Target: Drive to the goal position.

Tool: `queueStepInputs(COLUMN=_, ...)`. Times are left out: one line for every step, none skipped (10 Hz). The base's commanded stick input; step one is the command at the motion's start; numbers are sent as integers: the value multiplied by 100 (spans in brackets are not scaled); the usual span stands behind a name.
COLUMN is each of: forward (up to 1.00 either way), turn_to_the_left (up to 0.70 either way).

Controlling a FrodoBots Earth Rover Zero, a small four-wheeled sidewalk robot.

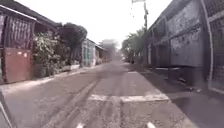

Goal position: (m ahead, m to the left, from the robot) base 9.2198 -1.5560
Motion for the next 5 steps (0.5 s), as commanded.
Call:
queueStepInputs(forward=70, turn_to_the_left=-10)
queueStepInputs(forward=70, turn_to_the_left=0)
queueStepInputs(forward=70, turn_to_the_left=1)
queueStepInputs(forward=70, turn_to_the_left=1)
queueStepInputs(forward=70, turn_to_the_left=1)
